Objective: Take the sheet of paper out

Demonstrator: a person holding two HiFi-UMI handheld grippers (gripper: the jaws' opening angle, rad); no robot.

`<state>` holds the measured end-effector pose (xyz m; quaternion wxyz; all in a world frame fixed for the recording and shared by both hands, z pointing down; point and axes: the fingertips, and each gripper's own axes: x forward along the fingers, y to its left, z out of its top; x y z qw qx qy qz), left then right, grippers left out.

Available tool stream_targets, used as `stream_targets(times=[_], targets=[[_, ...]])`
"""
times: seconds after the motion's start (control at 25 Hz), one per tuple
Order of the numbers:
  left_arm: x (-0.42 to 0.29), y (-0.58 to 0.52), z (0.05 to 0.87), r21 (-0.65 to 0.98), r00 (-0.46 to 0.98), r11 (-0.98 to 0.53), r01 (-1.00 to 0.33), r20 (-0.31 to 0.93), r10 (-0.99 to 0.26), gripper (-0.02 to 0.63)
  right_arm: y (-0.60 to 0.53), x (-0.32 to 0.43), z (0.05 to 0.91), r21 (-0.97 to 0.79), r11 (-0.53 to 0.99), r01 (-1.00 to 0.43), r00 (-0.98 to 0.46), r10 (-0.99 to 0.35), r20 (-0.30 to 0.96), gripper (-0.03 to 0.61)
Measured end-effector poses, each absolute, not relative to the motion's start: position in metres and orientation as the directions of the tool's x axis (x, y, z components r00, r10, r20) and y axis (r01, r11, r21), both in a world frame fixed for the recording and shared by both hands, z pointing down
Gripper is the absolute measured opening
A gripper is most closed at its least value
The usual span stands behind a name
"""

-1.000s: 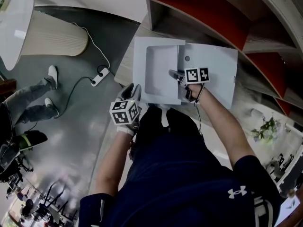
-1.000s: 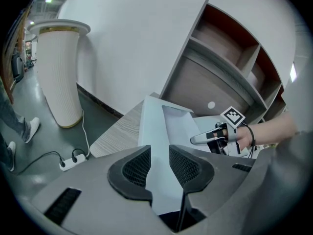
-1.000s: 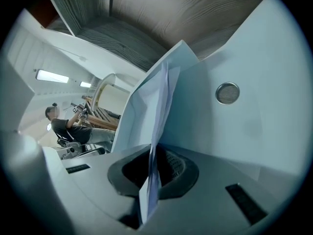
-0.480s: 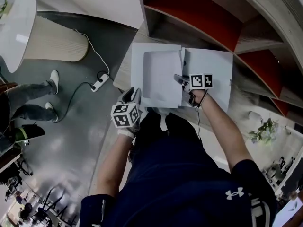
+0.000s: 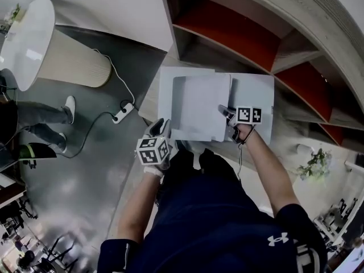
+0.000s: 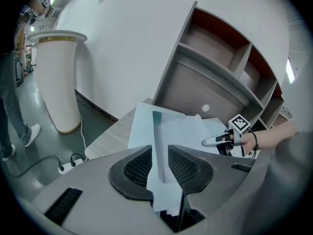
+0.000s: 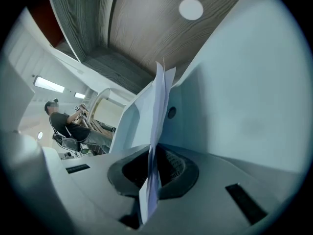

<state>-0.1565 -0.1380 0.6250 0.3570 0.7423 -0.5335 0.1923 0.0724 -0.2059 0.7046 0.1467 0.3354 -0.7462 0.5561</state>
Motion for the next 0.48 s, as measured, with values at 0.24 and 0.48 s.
stream_targets(times=[0.24,0.48], targets=[[-0.155,-0.136,0.617,0.316,0.357,-0.187,-0.93,0.653,-0.668,0.109,-0.202,0.097,0.697,-0.724,0.141,-0.676,-0.712,-0.379,0.591,0.018],[-0.154,-0.136,0.606,0.323,0.364,-0.194,-0.926,0.634,-0.682,0.103,-0.194,0.118,0.686,-0.72,0.118,-0.684,-0.691,-0.422,0.587,0.018]])
